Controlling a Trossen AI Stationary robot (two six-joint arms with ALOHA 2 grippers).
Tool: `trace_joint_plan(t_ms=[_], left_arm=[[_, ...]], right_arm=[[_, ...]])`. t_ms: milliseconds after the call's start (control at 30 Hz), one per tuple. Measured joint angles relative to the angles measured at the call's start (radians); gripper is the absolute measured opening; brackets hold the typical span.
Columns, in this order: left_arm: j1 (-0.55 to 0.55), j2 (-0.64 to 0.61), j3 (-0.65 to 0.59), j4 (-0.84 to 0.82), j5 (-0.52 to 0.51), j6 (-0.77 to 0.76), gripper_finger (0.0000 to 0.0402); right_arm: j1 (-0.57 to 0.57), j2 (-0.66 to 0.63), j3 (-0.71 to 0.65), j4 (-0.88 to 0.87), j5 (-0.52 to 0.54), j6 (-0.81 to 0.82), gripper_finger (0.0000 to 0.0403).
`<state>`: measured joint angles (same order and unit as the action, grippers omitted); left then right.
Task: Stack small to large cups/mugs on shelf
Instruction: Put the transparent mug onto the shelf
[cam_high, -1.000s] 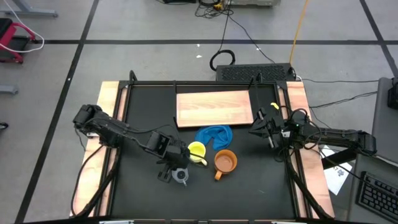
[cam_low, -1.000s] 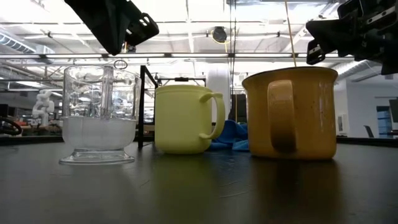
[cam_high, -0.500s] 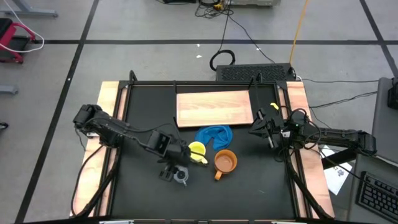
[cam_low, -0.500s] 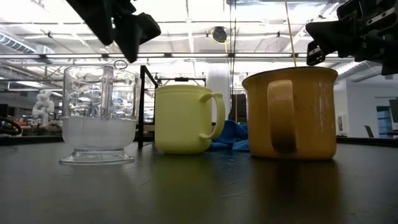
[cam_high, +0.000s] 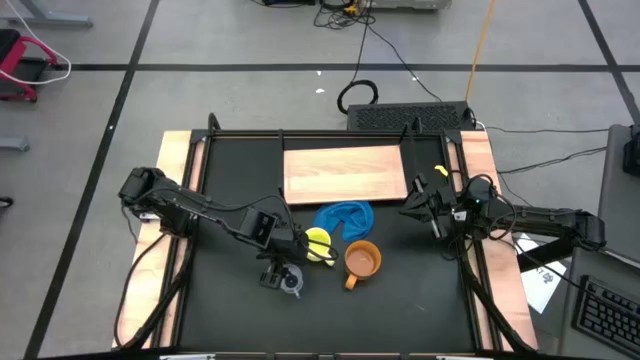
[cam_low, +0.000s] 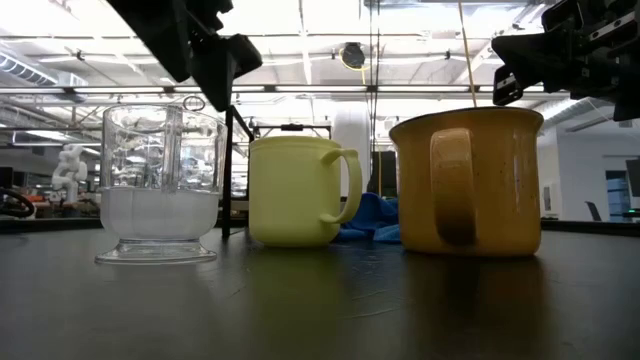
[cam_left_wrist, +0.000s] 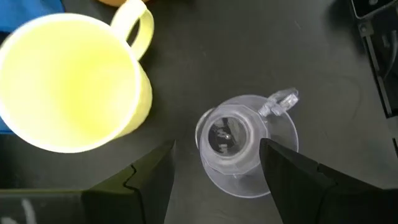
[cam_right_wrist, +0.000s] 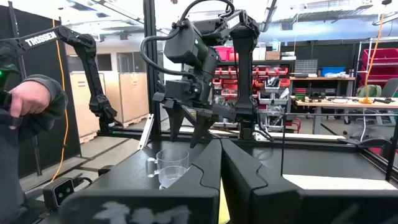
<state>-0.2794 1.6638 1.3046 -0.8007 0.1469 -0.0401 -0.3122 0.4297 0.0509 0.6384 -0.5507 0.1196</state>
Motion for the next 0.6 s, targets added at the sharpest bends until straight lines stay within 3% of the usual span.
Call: trace_joint_plan(t_ms=[600], left_arm=[[0.005,0.002,-0.068,0.07,0.01,0.013,0.0235]], right_arm=[[0.0,0.0,0.0,0.0,0.0,0.0,0.0]])
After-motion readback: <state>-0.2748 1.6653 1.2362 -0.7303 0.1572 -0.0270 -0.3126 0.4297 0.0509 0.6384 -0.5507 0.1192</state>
